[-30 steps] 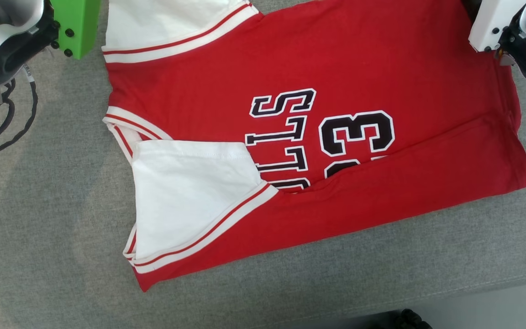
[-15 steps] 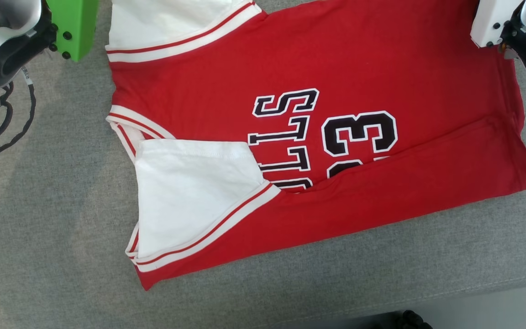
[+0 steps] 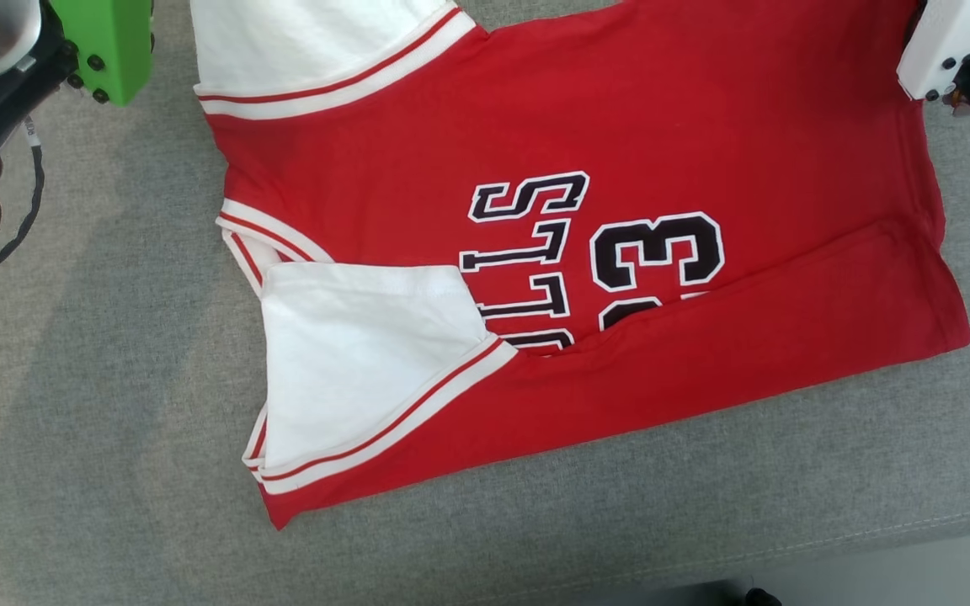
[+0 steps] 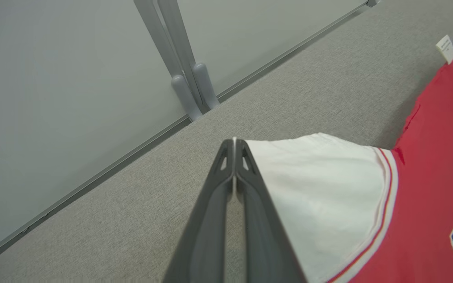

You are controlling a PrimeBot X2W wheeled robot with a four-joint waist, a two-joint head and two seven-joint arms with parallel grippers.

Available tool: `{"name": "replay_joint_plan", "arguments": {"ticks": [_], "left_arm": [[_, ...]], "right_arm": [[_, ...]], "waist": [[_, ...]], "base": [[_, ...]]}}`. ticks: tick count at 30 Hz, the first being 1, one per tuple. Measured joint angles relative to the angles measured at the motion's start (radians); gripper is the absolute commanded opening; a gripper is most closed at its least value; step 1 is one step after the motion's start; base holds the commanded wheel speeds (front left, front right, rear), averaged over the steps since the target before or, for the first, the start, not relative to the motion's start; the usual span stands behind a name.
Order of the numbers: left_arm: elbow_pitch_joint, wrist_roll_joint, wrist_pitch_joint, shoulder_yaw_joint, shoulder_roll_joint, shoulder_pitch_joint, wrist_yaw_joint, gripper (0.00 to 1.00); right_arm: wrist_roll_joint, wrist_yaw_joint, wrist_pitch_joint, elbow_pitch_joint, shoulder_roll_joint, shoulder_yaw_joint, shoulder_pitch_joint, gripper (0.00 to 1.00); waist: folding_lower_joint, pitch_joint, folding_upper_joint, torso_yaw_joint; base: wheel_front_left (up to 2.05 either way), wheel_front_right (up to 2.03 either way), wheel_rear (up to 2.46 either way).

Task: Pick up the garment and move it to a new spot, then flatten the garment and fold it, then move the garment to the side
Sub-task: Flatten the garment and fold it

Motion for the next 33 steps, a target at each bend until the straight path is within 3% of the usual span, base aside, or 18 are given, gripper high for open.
{"name": "replay_joint_plan", "arguments": {"ticks": [9,17,24,33], "left_arm": [[-0.029,-0.027,-0.041,-0.002,0.024,0.049,0.000,0.00],[-0.151,-0.081,-0.080,0.008,0.070,0.160,0.006,0.00],[-0.322,-0.138,-0.114,0.014,0.132,0.312,0.052,0.00],[-0.500,-0.177,-0.170,0.015,0.206,0.489,0.125,0.00]], "right_arm": [[0.020,0.000,-0.019,-0.078,-0.016,-0.019,0.066,0.00],[0.049,0.000,-0.039,-0.161,-0.060,-0.067,0.176,0.00],[0.078,0.000,-0.085,-0.195,-0.112,-0.159,0.311,0.00],[0.080,0.000,-0.154,-0.254,-0.124,-0.259,0.485,0.00]], "waist": [[0.0000,-0.041,0.0000,0.000],[0.0000,-0.085,0.0000,0.005],[0.0000,-0.121,0.0000,0.041],[0.0000,-0.171,0.0000,0.086]], "base": [[0.00,0.00,0.00],[0.00,0.00,0.00],[0.00,0.00,0.00],[0.00,0.00,0.00]]}}
